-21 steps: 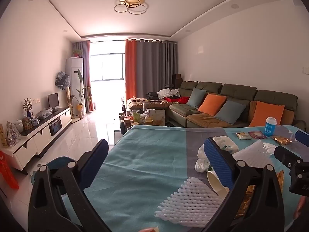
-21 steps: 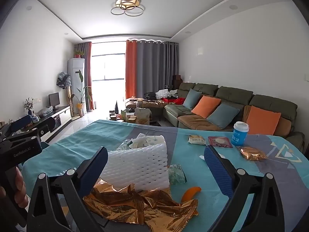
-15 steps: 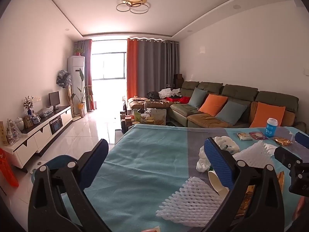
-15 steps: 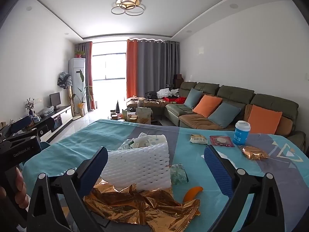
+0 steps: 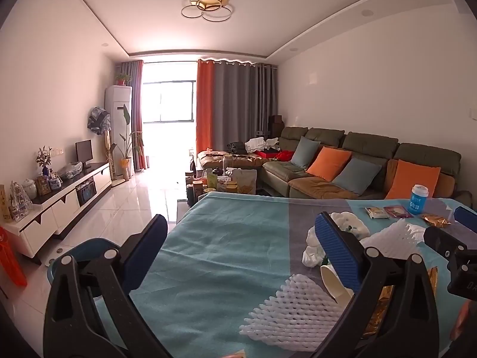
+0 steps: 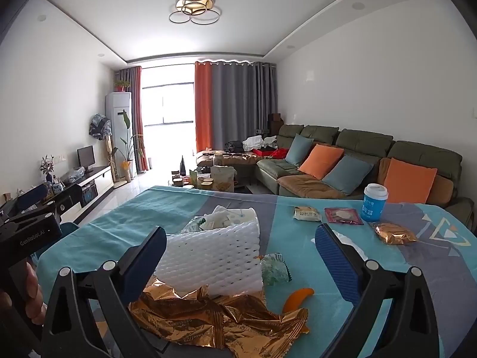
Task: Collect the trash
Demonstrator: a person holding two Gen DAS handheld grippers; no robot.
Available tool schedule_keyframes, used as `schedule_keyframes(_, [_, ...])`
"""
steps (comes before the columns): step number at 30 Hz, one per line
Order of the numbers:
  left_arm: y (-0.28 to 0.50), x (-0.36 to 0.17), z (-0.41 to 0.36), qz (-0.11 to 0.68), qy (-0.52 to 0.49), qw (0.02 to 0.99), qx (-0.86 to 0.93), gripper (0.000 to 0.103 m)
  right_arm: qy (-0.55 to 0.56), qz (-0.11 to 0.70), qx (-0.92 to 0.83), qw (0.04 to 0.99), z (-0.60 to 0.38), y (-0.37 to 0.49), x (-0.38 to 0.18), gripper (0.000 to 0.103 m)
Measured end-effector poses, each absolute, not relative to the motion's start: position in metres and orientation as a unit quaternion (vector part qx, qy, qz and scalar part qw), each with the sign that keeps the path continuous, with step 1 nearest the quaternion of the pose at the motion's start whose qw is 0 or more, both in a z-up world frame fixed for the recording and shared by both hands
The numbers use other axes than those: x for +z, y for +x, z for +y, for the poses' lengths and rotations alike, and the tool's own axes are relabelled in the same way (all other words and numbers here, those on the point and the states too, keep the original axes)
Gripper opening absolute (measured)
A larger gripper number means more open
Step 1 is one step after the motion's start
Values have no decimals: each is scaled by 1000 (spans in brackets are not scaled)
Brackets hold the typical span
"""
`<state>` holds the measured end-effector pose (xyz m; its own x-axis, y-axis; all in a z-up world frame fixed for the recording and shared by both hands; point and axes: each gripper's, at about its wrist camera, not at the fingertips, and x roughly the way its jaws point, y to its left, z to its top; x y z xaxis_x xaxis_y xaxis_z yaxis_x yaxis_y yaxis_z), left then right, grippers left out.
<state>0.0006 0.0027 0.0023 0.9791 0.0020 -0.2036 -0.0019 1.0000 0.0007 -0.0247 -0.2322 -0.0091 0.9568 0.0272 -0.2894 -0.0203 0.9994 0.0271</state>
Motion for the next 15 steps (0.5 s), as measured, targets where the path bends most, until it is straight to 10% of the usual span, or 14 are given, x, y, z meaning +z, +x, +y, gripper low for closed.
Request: schedule_keyframes(15, [1,1,3,103,-4,995,5,97,12,148,13,989,-230,-25,-8,96])
